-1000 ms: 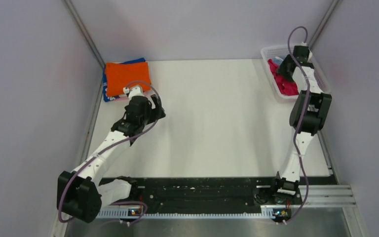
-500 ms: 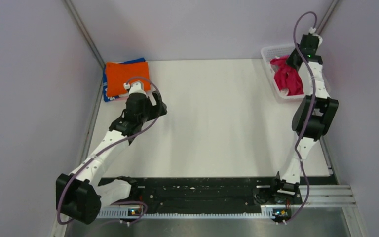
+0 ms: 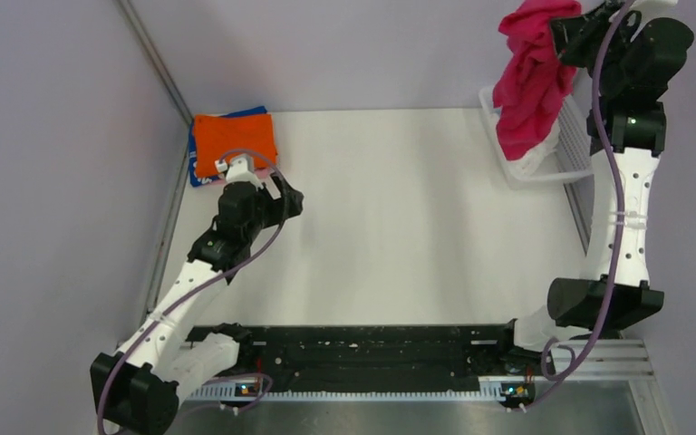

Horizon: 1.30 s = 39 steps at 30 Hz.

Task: Fold and stack the t-shirts
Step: Move the tshirt to the center of the board, then flatten out the tshirt

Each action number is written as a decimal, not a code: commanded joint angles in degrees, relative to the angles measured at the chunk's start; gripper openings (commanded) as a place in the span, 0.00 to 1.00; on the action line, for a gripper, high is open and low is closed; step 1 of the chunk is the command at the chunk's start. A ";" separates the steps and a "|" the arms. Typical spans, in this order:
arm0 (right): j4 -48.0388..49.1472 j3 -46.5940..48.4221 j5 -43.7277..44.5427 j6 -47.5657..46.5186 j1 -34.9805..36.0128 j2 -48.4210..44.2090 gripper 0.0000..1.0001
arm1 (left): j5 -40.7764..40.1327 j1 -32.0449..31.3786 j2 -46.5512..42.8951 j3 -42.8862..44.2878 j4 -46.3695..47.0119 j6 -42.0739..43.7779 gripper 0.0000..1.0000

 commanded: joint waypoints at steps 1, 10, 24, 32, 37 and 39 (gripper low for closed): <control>3.01 -1.25 -18.51 3.05 5.59 -1.59 0.00 | -1.27 0.10 -3.43 -0.63 0.11 -0.94 0.99; 4.86 -1.68 -32.29 1.94 26.27 2.42 0.00 | -10.99 0.07 -7.98 -0.17 -9.03 -4.87 0.99; -3.10 -54.19 4.36 4.22 17.03 -3.96 0.68 | -6.23 0.04 -4.15 -0.79 -9.51 -8.42 0.99; -4.29 -62.01 16.32 6.73 17.64 -17.36 0.97 | -0.39 0.88 8.85 -1.74 -7.22 -10.13 0.99; -4.71 -63.91 20.97 4.03 27.88 -23.07 0.97 | 2.77 4.95 18.17 -0.54 -2.78 -11.53 0.96; -2.44 -64.65 20.42 0.93 32.39 -23.20 0.96 | 5.35 6.67 22.32 0.62 -0.21 -12.08 0.93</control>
